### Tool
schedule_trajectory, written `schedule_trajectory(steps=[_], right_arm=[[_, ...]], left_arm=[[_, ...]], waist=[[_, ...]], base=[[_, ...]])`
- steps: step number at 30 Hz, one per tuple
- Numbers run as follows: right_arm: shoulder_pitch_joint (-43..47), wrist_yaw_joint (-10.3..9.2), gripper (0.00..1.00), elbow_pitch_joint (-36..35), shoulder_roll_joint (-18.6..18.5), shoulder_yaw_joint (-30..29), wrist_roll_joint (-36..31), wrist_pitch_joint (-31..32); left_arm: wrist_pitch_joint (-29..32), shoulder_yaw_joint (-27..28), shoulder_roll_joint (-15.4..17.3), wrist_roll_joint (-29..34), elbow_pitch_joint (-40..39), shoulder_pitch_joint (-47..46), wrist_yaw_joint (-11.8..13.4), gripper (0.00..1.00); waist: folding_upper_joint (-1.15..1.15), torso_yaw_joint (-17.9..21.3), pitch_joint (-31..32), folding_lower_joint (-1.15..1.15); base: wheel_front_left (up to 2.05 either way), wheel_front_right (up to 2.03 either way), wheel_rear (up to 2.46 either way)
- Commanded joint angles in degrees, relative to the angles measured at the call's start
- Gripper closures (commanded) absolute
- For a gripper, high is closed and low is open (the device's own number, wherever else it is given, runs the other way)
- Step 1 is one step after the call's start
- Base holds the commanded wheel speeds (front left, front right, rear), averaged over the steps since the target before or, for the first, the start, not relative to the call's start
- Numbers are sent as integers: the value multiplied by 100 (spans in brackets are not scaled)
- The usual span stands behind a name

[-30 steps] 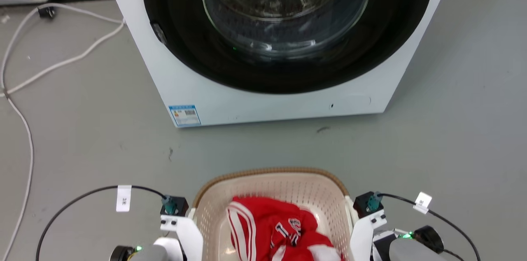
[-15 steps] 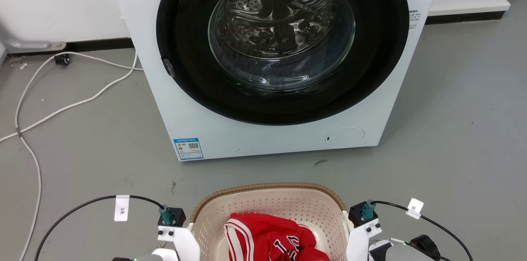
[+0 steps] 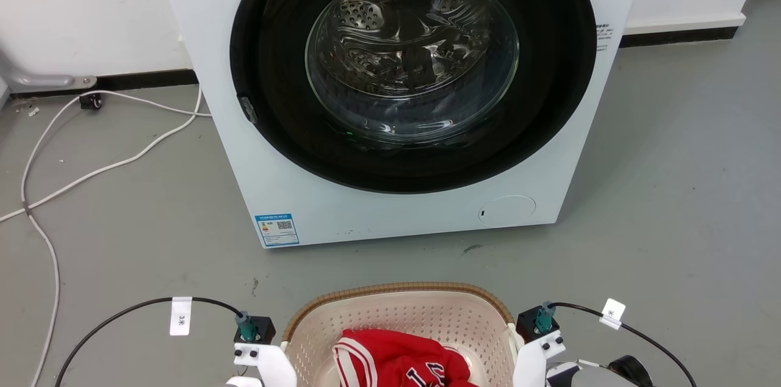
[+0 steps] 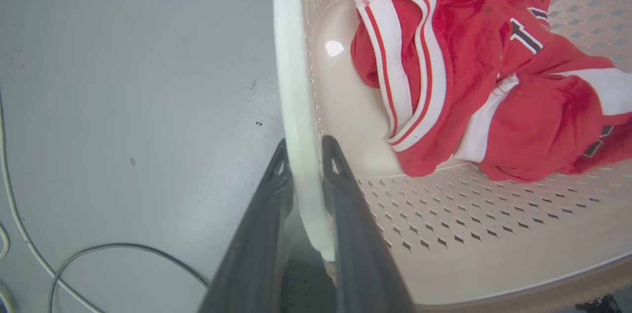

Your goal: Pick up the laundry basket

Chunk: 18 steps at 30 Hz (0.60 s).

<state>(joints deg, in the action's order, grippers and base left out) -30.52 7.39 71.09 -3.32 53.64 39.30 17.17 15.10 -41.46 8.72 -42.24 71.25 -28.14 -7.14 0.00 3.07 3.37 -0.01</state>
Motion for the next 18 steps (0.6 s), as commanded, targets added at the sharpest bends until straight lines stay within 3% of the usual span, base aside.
schedule_trajectory(steps=[1,18], right_arm=[[-6,18,100,-47,81,61,32,-10],[-112,18,100,-5,83,377,379,158]], left_arm=[[16,-64,-92,-21,-44,44,-53,100],[262,-357,-50,-329,-70,-50,-54,100]], waist=[[0,7,0,1],[0,26,20,1]], base=[[0,0,0],[0,0,0]])
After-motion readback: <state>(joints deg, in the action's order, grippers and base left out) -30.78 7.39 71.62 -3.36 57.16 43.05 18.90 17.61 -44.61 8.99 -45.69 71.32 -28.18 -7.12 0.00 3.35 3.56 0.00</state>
